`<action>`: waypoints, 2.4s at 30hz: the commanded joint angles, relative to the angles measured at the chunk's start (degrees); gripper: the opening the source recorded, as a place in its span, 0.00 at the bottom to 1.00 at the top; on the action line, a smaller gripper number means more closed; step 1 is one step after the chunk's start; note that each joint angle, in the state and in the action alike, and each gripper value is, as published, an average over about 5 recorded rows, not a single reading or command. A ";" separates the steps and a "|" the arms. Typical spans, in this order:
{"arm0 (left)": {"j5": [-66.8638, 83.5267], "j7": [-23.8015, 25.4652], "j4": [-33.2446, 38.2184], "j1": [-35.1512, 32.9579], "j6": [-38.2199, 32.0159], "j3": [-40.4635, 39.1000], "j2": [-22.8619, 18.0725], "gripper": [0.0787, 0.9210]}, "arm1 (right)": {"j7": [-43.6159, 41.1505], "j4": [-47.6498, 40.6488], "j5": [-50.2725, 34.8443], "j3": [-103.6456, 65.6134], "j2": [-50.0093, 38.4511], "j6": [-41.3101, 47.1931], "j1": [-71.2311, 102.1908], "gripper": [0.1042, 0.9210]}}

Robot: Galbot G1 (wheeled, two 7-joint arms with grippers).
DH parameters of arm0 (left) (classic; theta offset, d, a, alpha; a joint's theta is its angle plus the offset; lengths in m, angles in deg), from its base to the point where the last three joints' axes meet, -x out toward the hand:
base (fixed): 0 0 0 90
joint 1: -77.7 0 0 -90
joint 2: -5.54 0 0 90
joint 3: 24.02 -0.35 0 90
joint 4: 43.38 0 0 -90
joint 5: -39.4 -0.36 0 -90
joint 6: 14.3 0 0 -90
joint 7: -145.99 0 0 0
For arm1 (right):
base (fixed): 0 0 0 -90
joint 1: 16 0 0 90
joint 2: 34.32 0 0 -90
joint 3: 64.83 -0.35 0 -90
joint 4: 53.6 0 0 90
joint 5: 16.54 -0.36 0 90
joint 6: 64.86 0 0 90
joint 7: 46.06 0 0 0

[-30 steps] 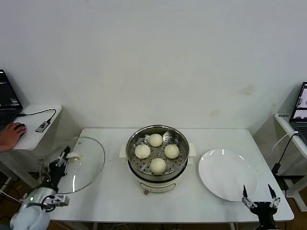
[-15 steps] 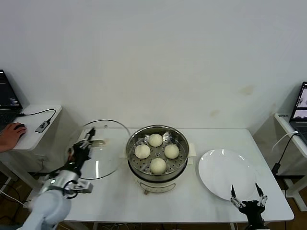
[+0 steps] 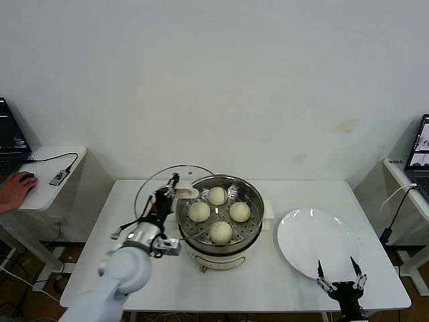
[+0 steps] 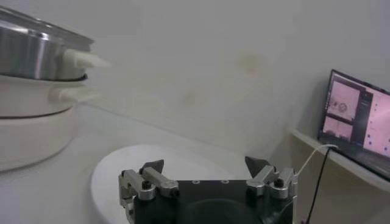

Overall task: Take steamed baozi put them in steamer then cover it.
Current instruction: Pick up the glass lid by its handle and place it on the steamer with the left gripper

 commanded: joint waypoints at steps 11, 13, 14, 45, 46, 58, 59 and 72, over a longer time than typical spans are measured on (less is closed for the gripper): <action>-12.19 6.05 -7.41 8.04 5.05 -10.87 -16.31 0.08 | 0.13 -2.40 1.60 0.62 0.39 -0.88 -0.99 0.88; -12.80 6.17 -7.73 7.74 5.18 -11.10 -17.01 0.08 | 0.16 -2.51 1.61 0.73 0.39 -0.94 -1.02 0.88; -13.08 6.23 -7.98 7.61 5.23 -11.14 -17.33 0.08 | 0.17 -2.56 1.62 0.76 0.39 -0.95 -1.02 0.88; -16.02 5.05 -10.75 3.46 3.97 -8.67 -18.86 0.08 | 0.05 -3.28 2.04 1.57 0.35 -1.79 -0.91 0.88; -16.06 5.01 -10.83 3.48 3.93 -8.64 -18.91 0.08 | 0.05 -3.31 2.05 1.57 0.35 -1.81 -0.90 0.88; -16.85 5.36 -10.21 2.79 3.73 -8.43 -19.12 0.08 | 0.01 -3.55 2.18 1.77 0.34 -1.94 -0.95 0.88; -16.87 5.38 -9.89 2.62 3.75 -8.39 -19.10 0.09 | 0.01 -3.59 2.20 1.79 0.35 -1.95 -0.97 0.88; -15.43 4.70 3.35 -6.60 3.16 -7.79 -15.70 0.51 | 0.06 -3.91 3.04 2.24 0.37 -2.10 -0.90 0.88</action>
